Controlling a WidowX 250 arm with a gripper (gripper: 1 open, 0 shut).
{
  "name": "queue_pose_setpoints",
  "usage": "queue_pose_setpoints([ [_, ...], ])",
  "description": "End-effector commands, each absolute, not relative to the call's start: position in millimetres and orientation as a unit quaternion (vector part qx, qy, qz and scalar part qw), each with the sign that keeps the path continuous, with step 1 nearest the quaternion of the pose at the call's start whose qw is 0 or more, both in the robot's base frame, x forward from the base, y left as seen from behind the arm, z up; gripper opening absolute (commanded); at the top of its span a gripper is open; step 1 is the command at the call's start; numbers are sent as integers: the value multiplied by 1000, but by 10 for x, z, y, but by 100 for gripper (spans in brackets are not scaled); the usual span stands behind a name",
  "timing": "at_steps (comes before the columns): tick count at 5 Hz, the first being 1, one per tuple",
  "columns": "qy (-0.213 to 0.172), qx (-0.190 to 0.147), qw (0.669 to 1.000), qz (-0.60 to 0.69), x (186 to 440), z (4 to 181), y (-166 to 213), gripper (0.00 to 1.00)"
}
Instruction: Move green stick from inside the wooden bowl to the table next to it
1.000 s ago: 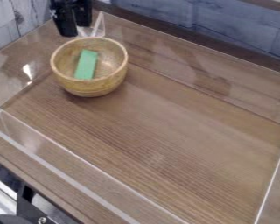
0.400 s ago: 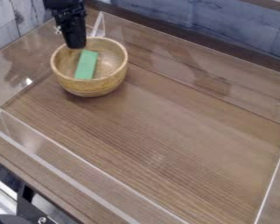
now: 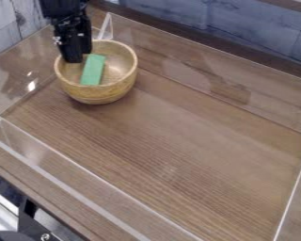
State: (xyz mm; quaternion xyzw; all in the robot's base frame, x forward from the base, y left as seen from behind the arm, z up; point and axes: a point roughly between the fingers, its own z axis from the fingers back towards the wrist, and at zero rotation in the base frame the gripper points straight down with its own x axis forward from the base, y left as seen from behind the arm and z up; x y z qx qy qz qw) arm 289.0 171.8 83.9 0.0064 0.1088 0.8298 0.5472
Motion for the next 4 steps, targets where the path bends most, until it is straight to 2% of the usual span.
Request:
queue_pose_setpoints([
  [1, 71, -10, 536, 841, 2967, 1080, 1729, 100],
  [2, 76, -13, 519, 851, 3039, 1046, 1702, 100],
  [4, 86, -9, 575, 814, 3031, 937, 1885, 100],
])
